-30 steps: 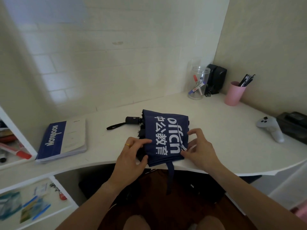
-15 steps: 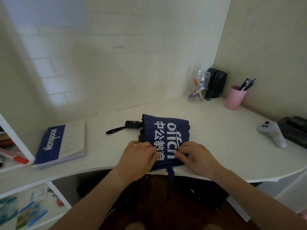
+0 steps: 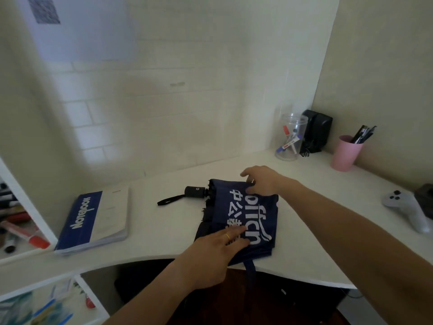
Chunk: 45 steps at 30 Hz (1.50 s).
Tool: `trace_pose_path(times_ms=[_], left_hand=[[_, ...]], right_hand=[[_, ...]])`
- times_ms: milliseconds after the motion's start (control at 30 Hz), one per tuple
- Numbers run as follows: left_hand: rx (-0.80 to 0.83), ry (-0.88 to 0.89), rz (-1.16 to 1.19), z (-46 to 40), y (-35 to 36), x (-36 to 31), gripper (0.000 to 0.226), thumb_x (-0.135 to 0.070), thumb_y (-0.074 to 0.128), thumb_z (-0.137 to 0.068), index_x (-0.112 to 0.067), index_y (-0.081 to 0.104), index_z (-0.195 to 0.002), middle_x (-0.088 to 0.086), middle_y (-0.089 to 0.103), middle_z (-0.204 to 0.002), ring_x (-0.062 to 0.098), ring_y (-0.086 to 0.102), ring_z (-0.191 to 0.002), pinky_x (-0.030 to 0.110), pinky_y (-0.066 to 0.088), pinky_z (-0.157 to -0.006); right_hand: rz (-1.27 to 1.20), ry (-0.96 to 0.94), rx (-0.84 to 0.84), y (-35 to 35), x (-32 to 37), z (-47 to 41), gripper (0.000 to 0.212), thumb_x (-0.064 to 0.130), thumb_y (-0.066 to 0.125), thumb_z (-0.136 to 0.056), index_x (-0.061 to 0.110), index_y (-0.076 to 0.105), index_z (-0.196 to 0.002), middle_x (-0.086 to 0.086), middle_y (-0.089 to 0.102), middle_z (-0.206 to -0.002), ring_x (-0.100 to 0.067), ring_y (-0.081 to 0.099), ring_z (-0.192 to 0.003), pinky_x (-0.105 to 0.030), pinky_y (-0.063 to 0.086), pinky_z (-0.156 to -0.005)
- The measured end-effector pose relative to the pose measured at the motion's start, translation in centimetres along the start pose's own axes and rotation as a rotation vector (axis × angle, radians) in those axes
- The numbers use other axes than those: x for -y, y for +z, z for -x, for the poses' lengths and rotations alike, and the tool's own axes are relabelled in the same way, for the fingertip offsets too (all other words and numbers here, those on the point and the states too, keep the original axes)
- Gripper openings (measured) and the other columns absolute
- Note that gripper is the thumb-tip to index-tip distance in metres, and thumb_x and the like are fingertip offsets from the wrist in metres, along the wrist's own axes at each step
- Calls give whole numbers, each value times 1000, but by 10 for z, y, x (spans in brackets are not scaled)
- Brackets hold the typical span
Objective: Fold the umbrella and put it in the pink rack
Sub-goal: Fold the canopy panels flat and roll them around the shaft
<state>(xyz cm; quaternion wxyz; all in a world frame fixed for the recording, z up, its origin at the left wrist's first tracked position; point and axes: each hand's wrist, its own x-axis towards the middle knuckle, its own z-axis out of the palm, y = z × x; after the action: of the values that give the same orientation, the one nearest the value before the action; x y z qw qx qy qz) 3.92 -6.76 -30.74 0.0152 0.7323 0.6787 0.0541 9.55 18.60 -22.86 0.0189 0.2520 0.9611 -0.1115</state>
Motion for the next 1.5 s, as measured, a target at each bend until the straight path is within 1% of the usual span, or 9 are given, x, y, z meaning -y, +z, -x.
trace_pose_path(times_ms=[167,433,600,767,933,1100,1233,1400,1500], left_hand=[[-79,26,14,-2,3,2,70,-12,51,-94,-30,24,-156,-3,8,-169,18,14,-154,28,15,-119],[-123,27,24,-7,11,11,70,-12,53,-94,-29,26,-156,-2,10,-169,15,15,-154,28,14,-122],[-143,12,52,-5,17,12,68,-12,50,-94,-31,27,-156,-4,12,-169,14,15,-154,30,18,-124],[-190,-21,62,-2,19,9,66,-11,49,-96,-32,30,-156,2,32,-163,22,42,-139,33,40,-112],[-456,7,-21,2,28,3,50,-13,74,-83,-25,64,-131,6,71,-112,23,68,-90,27,55,-74],[-699,-266,165,17,35,-8,26,-31,76,-87,-24,65,-109,-4,69,-97,13,64,-89,19,50,-76],[-747,-480,661,21,22,-13,57,-45,73,-87,-29,36,-127,-16,72,-89,-4,69,-80,14,55,-72],[-712,-448,718,19,20,5,30,-43,57,-99,-30,50,-125,-10,76,-84,1,71,-75,33,61,-71],[-726,-414,754,22,19,9,15,-28,58,-101,-30,57,-116,-12,76,-82,-2,71,-75,17,56,-69]], right_hand=[[4,-85,-186,-5,-3,-8,21,26,76,-78,21,77,-98,0,75,-98,-19,65,-89,-34,53,-79],[-356,-281,-459,-10,5,28,8,24,78,-84,22,80,-91,14,69,-84,-8,66,-81,-26,55,-78],[-444,-305,-388,4,20,79,2,23,65,-94,24,64,-97,9,71,-93,-3,67,-87,-23,55,-80],[-138,-376,-460,28,29,126,17,20,66,-91,26,54,-101,12,63,-95,-8,56,-86,-32,51,-74],[48,-380,-661,71,32,135,31,4,71,-81,17,62,-108,3,63,-106,-17,57,-90,-32,52,-71],[-75,-197,-713,88,41,126,36,-1,74,-73,17,59,-100,2,59,-102,-18,57,-83,-36,53,-64],[-214,-150,-703,84,45,122,43,0,76,-72,19,56,-104,4,51,-112,-12,52,-80,-32,52,-66],[-446,-151,-710,83,33,138,80,15,88,-70,24,45,-137,5,20,-151,-5,56,-94,-16,55,-74],[-687,-49,-661,71,25,139,93,20,89,-72,25,35,-149,8,28,-152,-6,60,-99,-16,57,-68]])
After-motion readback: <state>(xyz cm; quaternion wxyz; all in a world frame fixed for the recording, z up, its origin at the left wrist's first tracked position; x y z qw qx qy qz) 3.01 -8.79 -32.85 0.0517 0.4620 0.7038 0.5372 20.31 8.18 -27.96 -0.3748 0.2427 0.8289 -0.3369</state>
